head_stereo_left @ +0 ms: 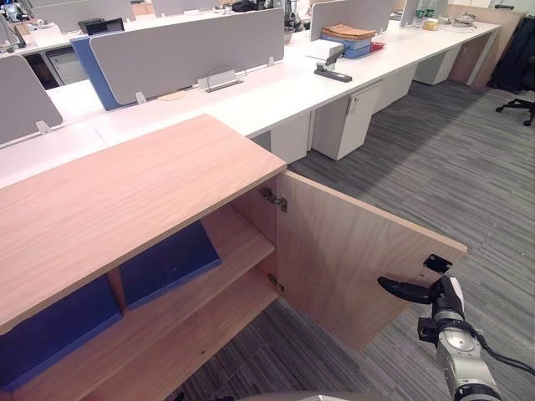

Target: Walk over to the cabinet, pick up the folder, carry it to the office cabinet, place the folder inside the office cabinet, then close the office cabinet door

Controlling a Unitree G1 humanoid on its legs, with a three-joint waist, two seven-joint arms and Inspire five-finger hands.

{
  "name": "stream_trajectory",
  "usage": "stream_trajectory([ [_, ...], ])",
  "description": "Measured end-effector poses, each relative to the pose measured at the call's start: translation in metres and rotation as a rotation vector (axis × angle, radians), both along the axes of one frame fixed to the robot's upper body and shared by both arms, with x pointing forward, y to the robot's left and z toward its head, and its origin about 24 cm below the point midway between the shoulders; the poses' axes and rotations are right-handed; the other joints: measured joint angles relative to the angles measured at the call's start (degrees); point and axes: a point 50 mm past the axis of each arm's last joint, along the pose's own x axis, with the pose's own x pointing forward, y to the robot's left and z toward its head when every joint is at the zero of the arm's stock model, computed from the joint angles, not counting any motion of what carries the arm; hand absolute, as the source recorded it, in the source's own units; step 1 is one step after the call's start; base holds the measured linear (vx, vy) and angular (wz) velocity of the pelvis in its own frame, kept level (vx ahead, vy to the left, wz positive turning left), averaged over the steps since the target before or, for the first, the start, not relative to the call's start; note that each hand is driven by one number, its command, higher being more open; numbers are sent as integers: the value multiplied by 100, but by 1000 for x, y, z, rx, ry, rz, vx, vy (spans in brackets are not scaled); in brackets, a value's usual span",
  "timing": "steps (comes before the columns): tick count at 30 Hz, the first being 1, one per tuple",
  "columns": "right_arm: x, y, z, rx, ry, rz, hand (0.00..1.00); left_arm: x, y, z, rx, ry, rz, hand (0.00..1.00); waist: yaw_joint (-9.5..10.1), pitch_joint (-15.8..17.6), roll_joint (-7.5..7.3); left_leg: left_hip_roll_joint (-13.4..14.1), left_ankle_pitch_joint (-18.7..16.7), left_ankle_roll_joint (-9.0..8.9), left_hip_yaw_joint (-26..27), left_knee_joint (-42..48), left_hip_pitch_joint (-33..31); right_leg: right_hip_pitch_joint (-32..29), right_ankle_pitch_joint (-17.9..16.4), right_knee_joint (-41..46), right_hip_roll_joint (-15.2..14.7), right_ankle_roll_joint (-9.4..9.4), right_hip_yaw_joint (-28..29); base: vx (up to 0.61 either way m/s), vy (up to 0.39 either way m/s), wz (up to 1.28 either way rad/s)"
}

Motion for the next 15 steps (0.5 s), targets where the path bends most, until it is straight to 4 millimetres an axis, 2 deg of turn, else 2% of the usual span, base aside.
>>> stream_trajectory([
  [8, -1, 5, -6, -75, 123, 207, 100, 0, 2, 0, -16, 3, -32, 100, -142, -10, 6, 0, 18, -10, -1, 8, -52, -133, 26, 3, 20, 1, 60, 1, 7, -6],
  [12, -9, 12, -12, -170, 285, 474, 100, 5, 4, 0, -10, 7, -94, 100, -184, -22, -51, 27, 16, -7, 3, 18, -79, -224, 65, 2, 60, -12, 157, -19, -1, -14],
  [15, -25, 25, -21, -286, 479, 818, 100, 10, 8, 1, 1, 6, -123, 100, -185, -57, -135, 88, 17, -9, 5, 58, -107, -218, 65, -1, 106, -22, 165, -36, -24, -2],
])
